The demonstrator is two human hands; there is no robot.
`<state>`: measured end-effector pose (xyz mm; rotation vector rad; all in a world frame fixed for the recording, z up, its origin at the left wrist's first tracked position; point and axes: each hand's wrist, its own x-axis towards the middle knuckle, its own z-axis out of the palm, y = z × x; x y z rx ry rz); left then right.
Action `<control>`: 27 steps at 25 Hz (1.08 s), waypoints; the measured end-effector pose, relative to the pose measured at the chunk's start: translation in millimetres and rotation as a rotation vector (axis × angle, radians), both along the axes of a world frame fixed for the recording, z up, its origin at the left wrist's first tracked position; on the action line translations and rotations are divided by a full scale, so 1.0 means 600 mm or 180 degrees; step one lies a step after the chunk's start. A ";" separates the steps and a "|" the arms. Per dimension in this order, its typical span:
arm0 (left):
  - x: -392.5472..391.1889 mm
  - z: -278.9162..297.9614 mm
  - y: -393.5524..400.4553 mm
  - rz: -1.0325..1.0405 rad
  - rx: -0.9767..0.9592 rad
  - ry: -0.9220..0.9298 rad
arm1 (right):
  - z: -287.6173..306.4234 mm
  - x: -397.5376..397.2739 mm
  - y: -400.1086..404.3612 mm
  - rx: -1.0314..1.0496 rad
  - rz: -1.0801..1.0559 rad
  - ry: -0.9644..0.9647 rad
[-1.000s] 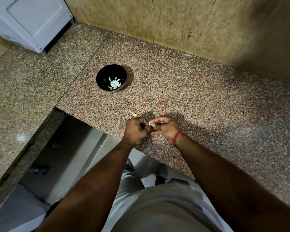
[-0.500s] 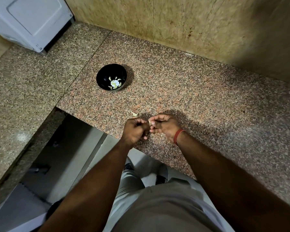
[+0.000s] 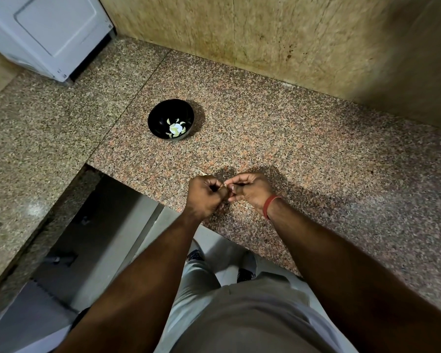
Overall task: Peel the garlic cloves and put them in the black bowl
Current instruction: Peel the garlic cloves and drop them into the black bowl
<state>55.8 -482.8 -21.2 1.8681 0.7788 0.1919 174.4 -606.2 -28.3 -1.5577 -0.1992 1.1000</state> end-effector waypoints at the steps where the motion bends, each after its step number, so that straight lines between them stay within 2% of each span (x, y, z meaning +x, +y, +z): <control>1: 0.000 0.000 -0.001 0.0037 -0.0058 -0.0005 | -0.001 0.000 0.000 0.0016 -0.0007 0.0015; 12: -0.003 0.000 -0.006 0.0046 -0.0423 -0.0118 | 0.008 0.004 -0.001 0.0051 0.0024 -0.0020; 19: 0.001 -0.010 0.010 -0.0014 -0.0051 -0.0121 | 0.007 0.009 0.010 -0.0008 0.0112 -0.0289; 24: 0.006 -0.016 0.011 0.0214 -0.0187 -0.0147 | 0.001 0.009 0.015 0.0133 0.0044 -0.0187; 27: 0.009 -0.022 0.021 0.0279 -0.0443 -0.0093 | -0.002 0.011 0.015 0.0290 -0.0055 0.0097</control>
